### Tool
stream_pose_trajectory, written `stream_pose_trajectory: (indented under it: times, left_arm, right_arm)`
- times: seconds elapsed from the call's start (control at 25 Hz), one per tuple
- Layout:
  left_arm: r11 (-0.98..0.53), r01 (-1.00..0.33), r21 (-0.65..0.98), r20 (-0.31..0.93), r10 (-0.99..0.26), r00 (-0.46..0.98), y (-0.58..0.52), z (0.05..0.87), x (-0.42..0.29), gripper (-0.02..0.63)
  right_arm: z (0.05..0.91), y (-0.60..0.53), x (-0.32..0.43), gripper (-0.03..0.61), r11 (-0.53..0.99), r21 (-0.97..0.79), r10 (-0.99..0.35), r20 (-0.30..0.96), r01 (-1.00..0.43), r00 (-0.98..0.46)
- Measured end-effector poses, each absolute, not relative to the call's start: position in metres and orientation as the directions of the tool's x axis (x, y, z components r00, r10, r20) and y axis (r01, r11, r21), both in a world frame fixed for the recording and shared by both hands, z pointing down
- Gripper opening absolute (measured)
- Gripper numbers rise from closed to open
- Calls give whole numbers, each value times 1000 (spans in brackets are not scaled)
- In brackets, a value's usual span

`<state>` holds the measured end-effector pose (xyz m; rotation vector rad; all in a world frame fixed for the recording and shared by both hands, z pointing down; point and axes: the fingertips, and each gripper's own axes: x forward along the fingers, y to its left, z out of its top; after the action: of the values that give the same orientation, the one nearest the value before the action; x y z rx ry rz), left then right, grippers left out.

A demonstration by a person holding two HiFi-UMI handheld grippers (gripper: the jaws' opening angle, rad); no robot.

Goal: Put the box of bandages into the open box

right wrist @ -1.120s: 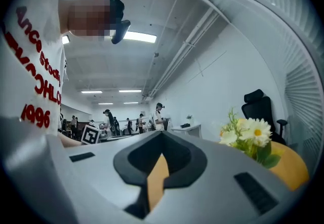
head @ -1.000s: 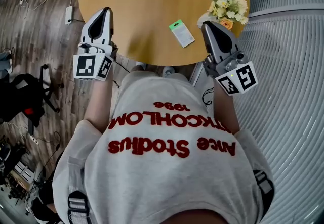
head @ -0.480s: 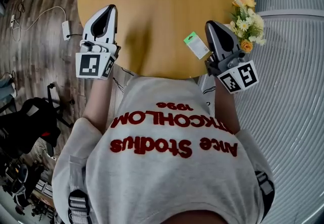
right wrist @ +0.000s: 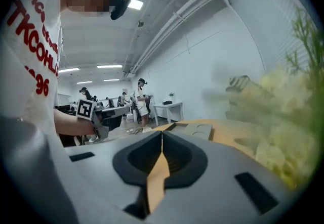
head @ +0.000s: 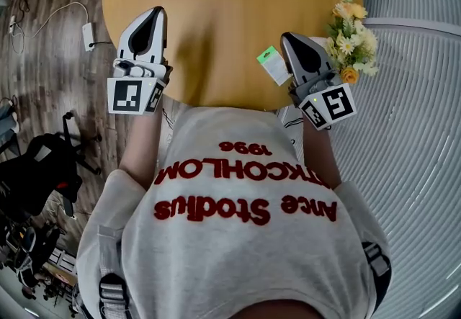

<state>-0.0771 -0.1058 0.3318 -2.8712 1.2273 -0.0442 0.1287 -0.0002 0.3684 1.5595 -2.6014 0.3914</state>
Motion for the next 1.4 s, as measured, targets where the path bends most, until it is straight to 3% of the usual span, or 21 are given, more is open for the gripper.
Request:
stream_pose_trajectory:
  times: [0.12,0.44,0.64,0.88,1.4]
  left_arm:
    - [-693,-720,-40,32,-721,693,-106,336,-70,6]
    - [-713,-701,-8,71,-700,710,-98,359,-52,6]
    - [-720,-694,-2,92,-692,716,-98,367,-53,6]
    - [-716,-698,16,123,-692,712,-99,378,-62,6]
    - [-716,-698,18,125,-691,712,-100,381,-60,6]
  right_arm:
    - [400,6,121,31,455,-195,-818,295,-869,-494]
    - [496,34,118,225,450,-227,-678,543,-864,-496]
    - [550,45,122,314,470,-111,-576,713,-876,-399]
    - [592,56,121,350,546,-18,-447,839,-837,-310]
    - [628,62,126,357,558,-112,-275,910,-822,-311]
